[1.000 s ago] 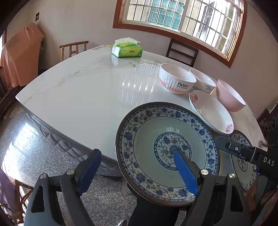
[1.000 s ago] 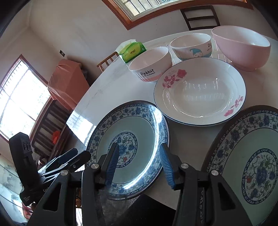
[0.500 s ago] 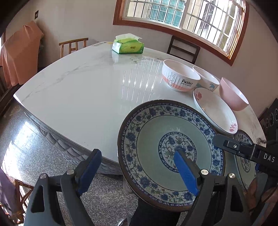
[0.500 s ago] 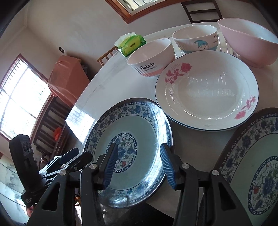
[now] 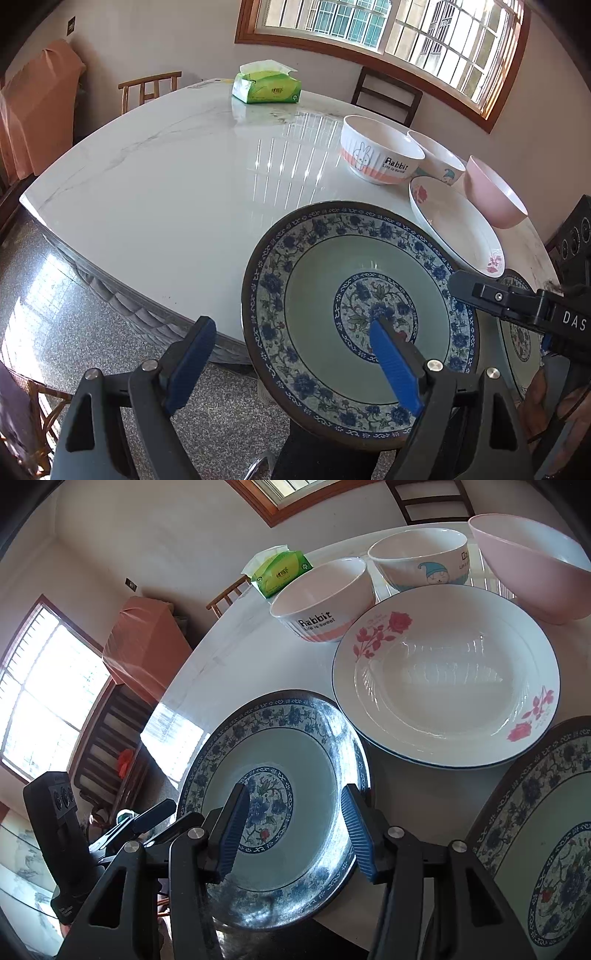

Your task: Organize plates and bowls

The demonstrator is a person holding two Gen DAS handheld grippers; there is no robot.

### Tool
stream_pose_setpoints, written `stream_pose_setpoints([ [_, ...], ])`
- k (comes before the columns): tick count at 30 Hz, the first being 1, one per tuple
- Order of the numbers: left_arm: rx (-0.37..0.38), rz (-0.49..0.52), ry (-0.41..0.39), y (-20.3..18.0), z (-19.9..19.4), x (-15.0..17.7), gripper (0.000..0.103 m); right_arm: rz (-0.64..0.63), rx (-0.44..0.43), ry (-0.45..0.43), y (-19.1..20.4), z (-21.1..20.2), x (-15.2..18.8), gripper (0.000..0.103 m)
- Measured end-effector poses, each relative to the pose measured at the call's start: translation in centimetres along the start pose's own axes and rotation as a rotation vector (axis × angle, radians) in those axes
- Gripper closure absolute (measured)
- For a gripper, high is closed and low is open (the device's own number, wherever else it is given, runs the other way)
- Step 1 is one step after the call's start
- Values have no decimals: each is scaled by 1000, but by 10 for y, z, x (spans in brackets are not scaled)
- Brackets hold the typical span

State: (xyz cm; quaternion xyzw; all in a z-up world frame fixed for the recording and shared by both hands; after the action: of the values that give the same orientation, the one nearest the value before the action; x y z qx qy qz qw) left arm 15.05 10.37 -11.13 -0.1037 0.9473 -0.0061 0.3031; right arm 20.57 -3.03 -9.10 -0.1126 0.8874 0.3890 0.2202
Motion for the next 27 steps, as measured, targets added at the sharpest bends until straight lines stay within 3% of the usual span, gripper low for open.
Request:
stream_pose_setpoints([
  [2,5,-10,8,2,2,1,18,-4,5,1,0,1,-1,54],
  [4,-1,-15,17,4,5,2,28,-12,13,1,1,3,-1,53],
  [7,11,-13,47,4,10,6,52,-25,26,9,2,6,0,57],
  [9,-3,-8,38,4,10,5,57,-19,25,32,0,11,2,73],
  [12,-21,-9,26,7,11,5,65,-33,49,57,-2,22,7,87],
  [17,-10,-19,31,11,12,2,68,-44,60,50,1,24,7,90],
  [22,-11,-10,21,12,11,2,68,-103,152,-15,0,0,1,81],
  [24,-13,-10,21,12,11,2,68,-105,154,-11,-4,-2,-1,74],
  [27,-11,-10,20,12,11,2,68,-100,146,3,-6,1,-3,74],
])
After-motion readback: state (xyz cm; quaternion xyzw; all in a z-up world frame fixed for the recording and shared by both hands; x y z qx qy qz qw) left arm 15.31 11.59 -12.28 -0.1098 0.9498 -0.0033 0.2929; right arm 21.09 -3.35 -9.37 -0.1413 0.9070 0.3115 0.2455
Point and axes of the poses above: each gripper's, at about its wrist camera, not at the fingertips, and z roughly the way its jaws point, y to its left, x to its underside, the point moved 9 cm from there along z, roughly the way its jaws point, and after that the axes turned 9 degrees about -x, right-handed, at the moved point
